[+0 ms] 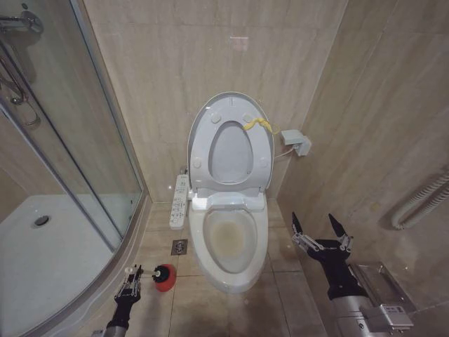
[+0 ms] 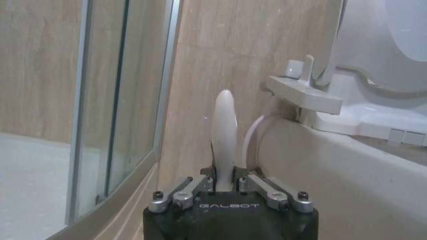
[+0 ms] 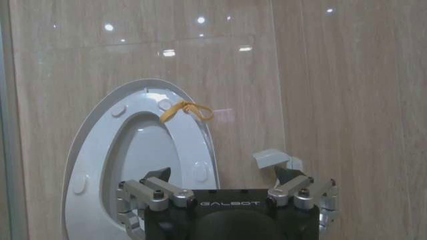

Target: Open the toilet lid, clean the toilet bowl with a toilet brush, close the toilet lid, and flush.

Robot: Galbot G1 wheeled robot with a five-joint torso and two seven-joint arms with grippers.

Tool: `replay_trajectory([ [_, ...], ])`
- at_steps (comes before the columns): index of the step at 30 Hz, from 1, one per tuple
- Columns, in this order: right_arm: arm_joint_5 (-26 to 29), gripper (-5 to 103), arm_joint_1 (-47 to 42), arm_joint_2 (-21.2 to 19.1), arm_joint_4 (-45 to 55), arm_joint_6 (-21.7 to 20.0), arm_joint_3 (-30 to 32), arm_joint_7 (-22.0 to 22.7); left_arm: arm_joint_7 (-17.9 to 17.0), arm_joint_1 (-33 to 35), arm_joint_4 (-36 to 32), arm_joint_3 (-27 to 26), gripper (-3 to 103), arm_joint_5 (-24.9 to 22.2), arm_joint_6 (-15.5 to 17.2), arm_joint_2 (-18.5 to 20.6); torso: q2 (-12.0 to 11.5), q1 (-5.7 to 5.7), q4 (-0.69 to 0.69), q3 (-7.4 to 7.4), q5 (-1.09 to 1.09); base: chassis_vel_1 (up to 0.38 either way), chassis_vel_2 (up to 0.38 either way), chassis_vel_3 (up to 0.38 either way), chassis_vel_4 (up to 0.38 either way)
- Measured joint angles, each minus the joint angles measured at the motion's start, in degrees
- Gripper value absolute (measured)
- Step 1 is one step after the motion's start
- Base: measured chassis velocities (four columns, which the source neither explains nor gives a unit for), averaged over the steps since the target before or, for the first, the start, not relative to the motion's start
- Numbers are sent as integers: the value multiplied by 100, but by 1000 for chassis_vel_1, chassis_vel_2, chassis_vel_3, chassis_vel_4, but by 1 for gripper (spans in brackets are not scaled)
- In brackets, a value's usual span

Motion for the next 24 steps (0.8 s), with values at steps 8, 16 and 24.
replay_trajectory([
  [8, 0, 100, 0, 0, 0, 0, 0, 0, -19, -104, 188, 24, 16, 4, 9, -33, 0, 0, -1, 0, 0, 0, 0, 0, 0],
  [16, 0, 100, 0, 0, 0, 0, 0, 0, 25, -196, 465, 62, 16, -74, -16, -41, 0, 0, -1, 0, 0, 0, 0, 0, 0],
  [24, 0, 100, 0, 0, 0, 0, 0, 0, -40, 59, 71, 45, 16, -221, 319, -35, 0, 0, 0, 0, 1, 0, 0, 0, 0],
])
